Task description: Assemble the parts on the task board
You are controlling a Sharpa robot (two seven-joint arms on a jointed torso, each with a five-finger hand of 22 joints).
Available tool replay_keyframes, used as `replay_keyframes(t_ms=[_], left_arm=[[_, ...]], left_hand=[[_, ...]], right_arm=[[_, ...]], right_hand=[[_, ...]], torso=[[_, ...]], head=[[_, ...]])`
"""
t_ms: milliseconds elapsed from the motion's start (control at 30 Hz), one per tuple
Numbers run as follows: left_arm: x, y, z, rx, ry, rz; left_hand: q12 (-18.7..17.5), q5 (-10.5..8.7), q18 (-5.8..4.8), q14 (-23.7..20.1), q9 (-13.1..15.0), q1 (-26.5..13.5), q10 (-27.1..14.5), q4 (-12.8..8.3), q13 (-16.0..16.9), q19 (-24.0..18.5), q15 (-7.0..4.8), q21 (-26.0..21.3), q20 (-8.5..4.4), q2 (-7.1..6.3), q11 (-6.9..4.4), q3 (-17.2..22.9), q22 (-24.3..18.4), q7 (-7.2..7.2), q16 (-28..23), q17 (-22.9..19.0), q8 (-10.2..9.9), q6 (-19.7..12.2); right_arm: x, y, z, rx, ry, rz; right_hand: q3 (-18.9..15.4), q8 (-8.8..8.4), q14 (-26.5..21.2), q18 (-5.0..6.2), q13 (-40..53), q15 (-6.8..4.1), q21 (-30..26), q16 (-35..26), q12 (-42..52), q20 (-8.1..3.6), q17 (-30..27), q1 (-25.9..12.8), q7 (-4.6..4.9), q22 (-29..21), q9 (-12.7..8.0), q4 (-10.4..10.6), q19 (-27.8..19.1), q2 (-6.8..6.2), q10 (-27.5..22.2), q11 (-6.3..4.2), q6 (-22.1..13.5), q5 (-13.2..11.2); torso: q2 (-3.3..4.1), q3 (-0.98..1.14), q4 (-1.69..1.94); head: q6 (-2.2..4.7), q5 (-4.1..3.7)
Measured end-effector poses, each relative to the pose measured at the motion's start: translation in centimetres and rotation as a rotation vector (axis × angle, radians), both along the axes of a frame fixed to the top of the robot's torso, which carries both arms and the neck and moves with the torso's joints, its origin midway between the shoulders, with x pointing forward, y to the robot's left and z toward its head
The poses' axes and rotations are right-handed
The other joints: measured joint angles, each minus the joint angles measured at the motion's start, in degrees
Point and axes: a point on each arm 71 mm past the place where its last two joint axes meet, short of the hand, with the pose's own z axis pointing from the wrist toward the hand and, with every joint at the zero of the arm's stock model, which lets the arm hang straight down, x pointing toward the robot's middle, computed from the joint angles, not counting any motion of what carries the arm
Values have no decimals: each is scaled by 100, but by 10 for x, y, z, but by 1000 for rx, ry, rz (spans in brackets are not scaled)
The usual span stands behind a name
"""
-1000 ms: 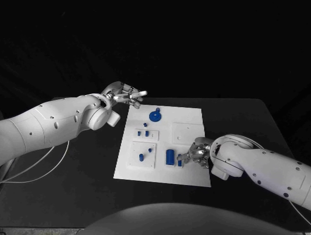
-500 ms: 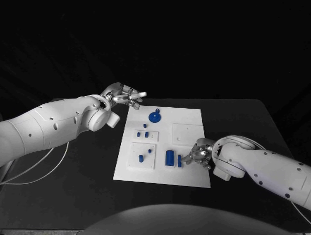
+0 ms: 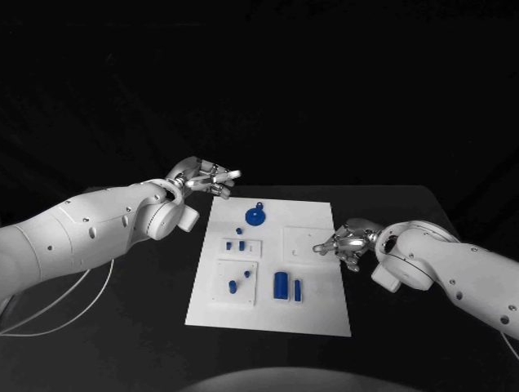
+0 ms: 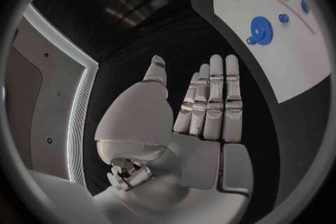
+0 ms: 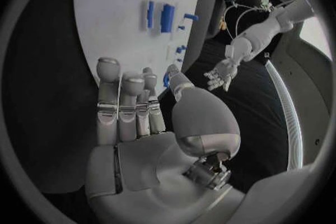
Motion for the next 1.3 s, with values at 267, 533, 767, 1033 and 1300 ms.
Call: replay_keyframes(t_ms=[267,533,767,1033,1300], left_arm=[[14,7,2,-63,-4,105],[27,10,8,-112,-13,167],[32,10,8,-135,-12,183],[23,0,6,-153,0,163],[-9,-30,3,-223,3,137]], left_hand=[[0,0,0,-335,0,180,-549,-196,0,-475,154,-338,248,257,43,-54,-359,-75,-1085,-344,0,-35],[0,0,226,-603,-10,189,-781,-284,-11,-736,233,-338,598,409,22,-143,-1380,-123,-1520,-649,0,-83],[-54,-26,494,-1229,-70,-39,-1174,-312,-59,-1588,192,-375,820,439,-64,-89,-2115,-264,-1567,-869,-33,-892],[-253,-222,-51,-4955,-291,-2414,-4866,-434,-270,-5011,-218,-621,64,238,-434,453,-2879,-642,-1787,-1101,-255,-4382],[-312,-257,-180,-6350,-358,-5852,-6386,-470,-333,-6050,-346,-677,-164,168,-548,592,-3104,-755,-1856,-1171,-310,-5445]], right_arm=[[53,-37,16,274,-170,-223],[78,-52,27,493,-310,-374],[82,-50,33,572,-373,-390],[77,-44,36,568,-371,-367],[55,-8,55,631,-389,-311]], right_hand=[[255,0,-380,90,-2504,320,-1354,-2133,-1836,354,-1501,173,204,-2148,-843,-323,-647,116,-354,263,-267,222],[635,0,-1973,154,-6121,1114,-1354,-3751,-3171,1362,-4556,159,310,-5271,-1887,-436,-2877,102,-1131,851,-495,339],[-528,-286,-3680,-14,-6484,714,-1626,-4008,-3444,2053,-6117,-1132,286,-7112,-2248,275,-5465,53,-2911,370,-2996,-142],[-855,-358,-6919,-262,-6557,484,-1707,-4083,-3511,630,-6197,-4639,-372,-7226,-2326,552,-8329,-103,-6120,148,-6302,-292],[-855,-357,-7851,-263,-6559,484,-1707,-4083,-3511,630,-6200,-5699,-372,-7230,-2328,552,-8329,-106,-7042,144,-6302,-291]], torso=[[-127,-1,-23],[-191,56,-33],[-210,93,-30],[-238,85,58],[-335,68,352]], head=[[535,-80],[926,-68],[1055,-21],[1017,-121],[953,-365]])
